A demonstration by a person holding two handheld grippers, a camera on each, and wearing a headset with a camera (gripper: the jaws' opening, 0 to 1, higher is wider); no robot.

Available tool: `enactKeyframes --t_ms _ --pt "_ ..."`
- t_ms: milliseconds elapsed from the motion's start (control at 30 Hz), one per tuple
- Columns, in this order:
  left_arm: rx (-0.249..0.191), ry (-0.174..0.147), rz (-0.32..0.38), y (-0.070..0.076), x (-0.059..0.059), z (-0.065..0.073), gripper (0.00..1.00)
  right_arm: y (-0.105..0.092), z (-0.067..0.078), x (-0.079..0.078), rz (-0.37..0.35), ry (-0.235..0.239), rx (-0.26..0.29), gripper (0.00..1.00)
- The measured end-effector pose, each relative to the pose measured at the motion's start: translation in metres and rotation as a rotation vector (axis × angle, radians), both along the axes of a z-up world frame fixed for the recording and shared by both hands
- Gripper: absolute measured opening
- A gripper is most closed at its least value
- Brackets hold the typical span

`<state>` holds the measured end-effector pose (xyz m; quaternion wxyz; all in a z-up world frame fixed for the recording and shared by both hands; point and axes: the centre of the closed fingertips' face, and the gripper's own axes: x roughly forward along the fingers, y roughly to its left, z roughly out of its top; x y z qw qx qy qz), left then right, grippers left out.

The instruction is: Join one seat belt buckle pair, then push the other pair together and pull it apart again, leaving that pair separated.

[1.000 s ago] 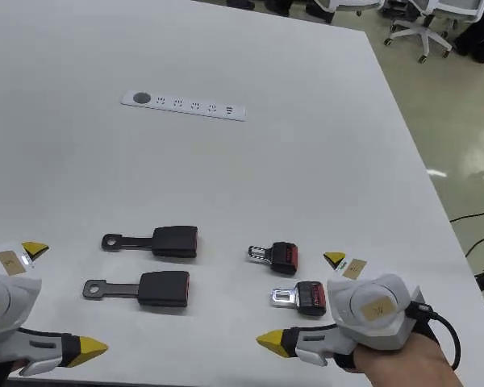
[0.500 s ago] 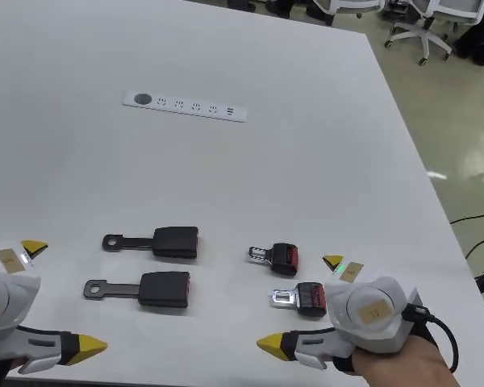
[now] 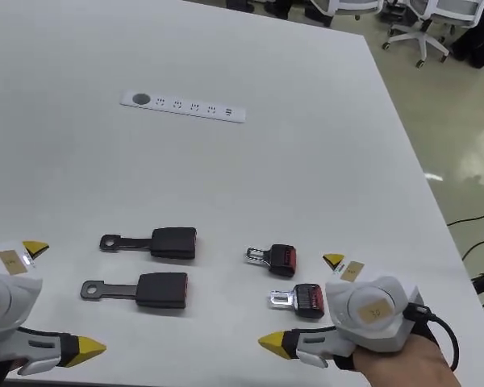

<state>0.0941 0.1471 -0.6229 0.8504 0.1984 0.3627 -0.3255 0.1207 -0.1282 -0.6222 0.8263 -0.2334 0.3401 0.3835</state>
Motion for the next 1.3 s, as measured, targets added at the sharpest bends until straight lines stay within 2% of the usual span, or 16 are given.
enactKeyframes --t_ms 300,433,633,733,867,900,967,1033,1067,1200,1300 --pt "-0.002 -0.004 0.003 0.001 0.003 0.0 1.0 0.0 0.0 0.001 0.031 -0.013 -0.021 0.95" --pt "-0.002 -0.02 -0.009 -0.001 0.004 0.002 1.0 0.001 0.0 0.003 0.035 -0.016 -0.017 0.95" --pt "0.011 -0.007 -0.017 -0.002 0.001 -0.001 1.0 0.003 0.001 0.002 0.048 -0.022 -0.016 0.94" --pt "0.011 -0.025 -0.037 -0.003 0.001 0.0 0.98 0.006 0.002 -0.002 0.057 0.007 0.018 0.88" --pt "0.011 -0.018 -0.043 -0.002 0.001 -0.005 0.97 0.005 0.002 0.0 0.06 -0.004 0.024 0.87" --pt "0.01 -0.015 -0.051 -0.003 0.001 -0.005 0.96 0.005 0.001 0.001 0.061 -0.008 0.023 0.87" --pt "-0.029 -0.015 -0.115 -0.016 -0.004 -0.003 0.93 0.006 0.0 0.0 0.077 -0.009 0.018 0.84" --pt "-0.021 -0.033 -0.149 -0.022 -0.005 -0.005 0.9 0.01 -0.002 0.0 0.136 -0.03 0.009 0.8" --pt "-0.015 -0.015 -0.154 -0.024 -0.006 -0.011 0.89 0.012 -0.003 -0.003 0.15 -0.019 0.009 0.77" --pt "-0.014 -0.001 -0.17 -0.032 -0.004 -0.016 0.86 0.015 -0.009 -0.006 0.171 0.01 0.017 0.64" --pt "-0.022 -0.011 -0.222 -0.044 -0.001 -0.016 0.82 0.015 -0.009 -0.007 0.187 0.01 0.008 0.63"
